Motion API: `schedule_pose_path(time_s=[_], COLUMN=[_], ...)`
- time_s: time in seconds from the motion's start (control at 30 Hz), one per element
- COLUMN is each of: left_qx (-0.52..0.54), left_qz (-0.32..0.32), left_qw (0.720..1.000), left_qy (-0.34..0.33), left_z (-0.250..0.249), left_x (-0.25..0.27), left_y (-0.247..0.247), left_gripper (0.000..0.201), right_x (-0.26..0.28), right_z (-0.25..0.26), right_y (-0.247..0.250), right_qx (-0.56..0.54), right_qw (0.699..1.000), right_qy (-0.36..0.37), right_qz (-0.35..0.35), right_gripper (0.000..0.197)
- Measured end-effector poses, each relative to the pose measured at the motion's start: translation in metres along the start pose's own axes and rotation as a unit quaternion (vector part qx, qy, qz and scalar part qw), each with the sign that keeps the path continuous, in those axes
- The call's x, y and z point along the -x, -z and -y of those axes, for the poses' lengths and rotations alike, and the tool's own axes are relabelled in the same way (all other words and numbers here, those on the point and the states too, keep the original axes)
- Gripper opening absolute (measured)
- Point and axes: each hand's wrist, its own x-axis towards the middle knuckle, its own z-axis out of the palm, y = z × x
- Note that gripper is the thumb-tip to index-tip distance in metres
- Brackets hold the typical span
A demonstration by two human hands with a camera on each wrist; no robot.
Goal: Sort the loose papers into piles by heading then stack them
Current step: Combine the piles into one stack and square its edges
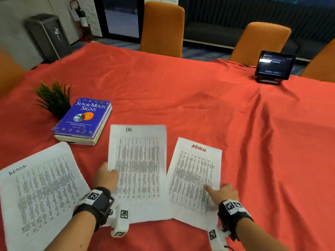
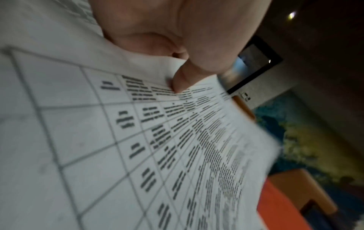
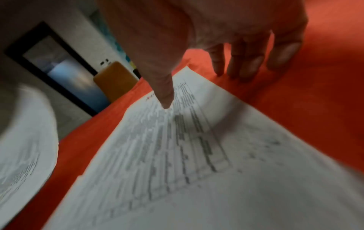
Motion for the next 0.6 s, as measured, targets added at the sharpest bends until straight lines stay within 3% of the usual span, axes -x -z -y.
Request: schedule_pose_path(time_s=[0.13,0.3,0.5,0.6], left_qx=[-0.107,-0.115,-0.095,-0.088], left_qz=[0.036,0.050,0.069,0.077], left_qw=[0.993,0.991,0.991,0.992], left_qy=[0.032,0.051,0.059,0.056], left_z=[0.023,0.038,0.044,0.042], left_x=[0.004,0.005,0.001,0.002], left_y=[0.003,0.002,0.004,0.002], left_gripper=[0.023,0.028,0.028,0.028], right_x=[-0.001,-0.002,-0.014,-0.025], right_z=[0.000,0.015,0.028,0.036], right_y=[-0.010,0.001,0.031,0.051], right_qx=[0.007,-0.092,-0.296,-0.349], right_qw=[1.000,0.995,0.942,0.923], right_qy=[-0.019,-0.008,0.081,0.098], right_qz=[0.001,0.042,-0.134,-0.132], right_gripper=[0.099,0.035,0.019,0.023])
